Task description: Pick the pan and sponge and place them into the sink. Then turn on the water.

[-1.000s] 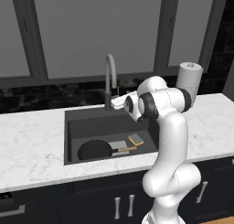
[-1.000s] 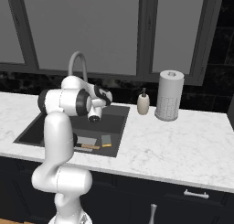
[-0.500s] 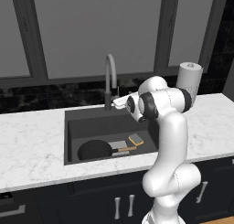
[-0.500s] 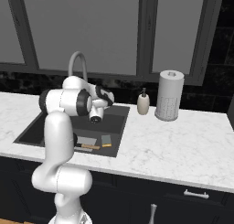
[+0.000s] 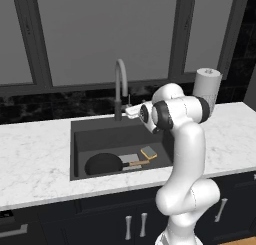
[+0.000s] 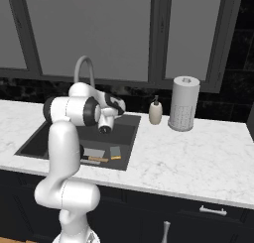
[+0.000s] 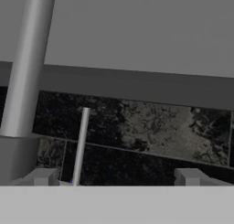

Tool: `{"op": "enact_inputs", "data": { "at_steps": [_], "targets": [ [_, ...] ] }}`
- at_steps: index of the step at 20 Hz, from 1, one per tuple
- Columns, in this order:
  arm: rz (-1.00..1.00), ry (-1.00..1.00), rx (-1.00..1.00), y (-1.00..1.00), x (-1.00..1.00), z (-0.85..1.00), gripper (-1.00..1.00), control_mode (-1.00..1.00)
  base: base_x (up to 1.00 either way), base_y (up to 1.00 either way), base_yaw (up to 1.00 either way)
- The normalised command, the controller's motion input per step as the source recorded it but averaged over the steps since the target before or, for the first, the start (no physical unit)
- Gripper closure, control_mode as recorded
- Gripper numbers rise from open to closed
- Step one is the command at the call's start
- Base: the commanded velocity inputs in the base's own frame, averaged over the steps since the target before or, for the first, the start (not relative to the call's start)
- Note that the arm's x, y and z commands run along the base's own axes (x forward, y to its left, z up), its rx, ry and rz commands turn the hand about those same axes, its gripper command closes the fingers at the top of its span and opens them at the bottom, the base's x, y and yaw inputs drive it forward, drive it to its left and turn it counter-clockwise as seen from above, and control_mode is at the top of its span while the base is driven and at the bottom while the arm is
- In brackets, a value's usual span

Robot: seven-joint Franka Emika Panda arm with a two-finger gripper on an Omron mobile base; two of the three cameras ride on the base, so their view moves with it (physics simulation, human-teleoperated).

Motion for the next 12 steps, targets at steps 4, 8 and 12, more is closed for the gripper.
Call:
{"op": "enact_inputs", "data": {
  "at_steps": [4, 8, 12],
  "targets": [
    [-0.05, 0.0, 0.0, 0.22, 0.03, 0.0, -1.0, -1.0, 0.0, 0.0, 0.0],
    [-0.05, 0.0, 0.0, 0.02, 0.03, -0.15, -1.0, -1.0, 0.0, 0.0, 0.0],
    [-0.05, 0.0, 0.0, 0.12, 0.02, -0.17, -1.0, -1.0, 0.0, 0.0, 0.0]
  ]
}}
